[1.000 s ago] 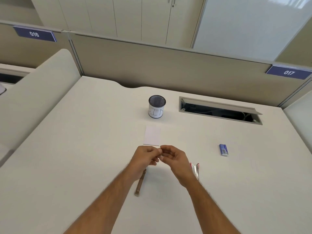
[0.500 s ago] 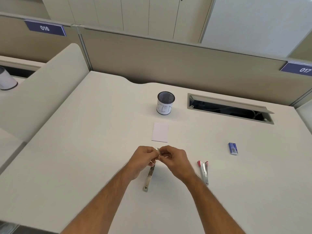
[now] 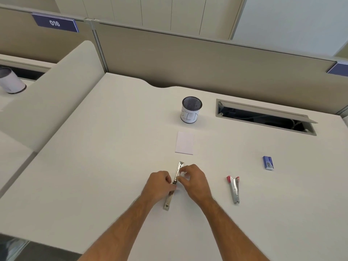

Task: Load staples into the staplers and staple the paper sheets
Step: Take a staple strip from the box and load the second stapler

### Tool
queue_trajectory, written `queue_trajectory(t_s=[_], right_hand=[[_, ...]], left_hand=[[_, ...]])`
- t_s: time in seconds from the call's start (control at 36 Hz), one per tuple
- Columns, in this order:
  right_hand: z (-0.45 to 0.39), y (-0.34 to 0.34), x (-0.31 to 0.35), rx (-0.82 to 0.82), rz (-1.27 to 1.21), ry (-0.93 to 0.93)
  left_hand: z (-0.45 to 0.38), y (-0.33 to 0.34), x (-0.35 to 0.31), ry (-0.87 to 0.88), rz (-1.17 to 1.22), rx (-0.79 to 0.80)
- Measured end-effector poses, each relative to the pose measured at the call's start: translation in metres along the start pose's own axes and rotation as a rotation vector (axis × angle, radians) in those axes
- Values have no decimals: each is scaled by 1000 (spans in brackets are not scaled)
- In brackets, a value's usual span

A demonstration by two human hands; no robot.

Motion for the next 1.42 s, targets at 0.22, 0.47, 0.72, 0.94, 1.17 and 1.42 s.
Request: queue_trajectory(t_s=[0.22, 0.47, 0.72, 0.94, 1.17, 1.42], right_hand=[[-5, 5, -2, -4, 15, 19], [-7, 5, -6, 4, 19, 34], [-8, 3, -7, 4, 6, 34], [7, 2, -9, 28, 2, -31], [15, 8, -7, 83, 109, -82], [9, 2, -1, 87, 216, -90]], left_hand=[[1, 9, -9, 7, -169, -48], [2, 12, -10, 0, -170, -64], [3, 15, -12, -1, -175, -58], [4, 14, -12, -16, -150, -58], [4, 15, -16, -19, -168, -56], [6, 13, -19, -32, -179, -57]])
Point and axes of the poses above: each hand's wrist, its own z-axis away from the middle knuckle, its own y-axis out of the palm, x = y × z, the point moved 6 cm from there along -z, towards the middle knuckle, and after that the axes turned 8 degrees about x, right-handed, at the moved point
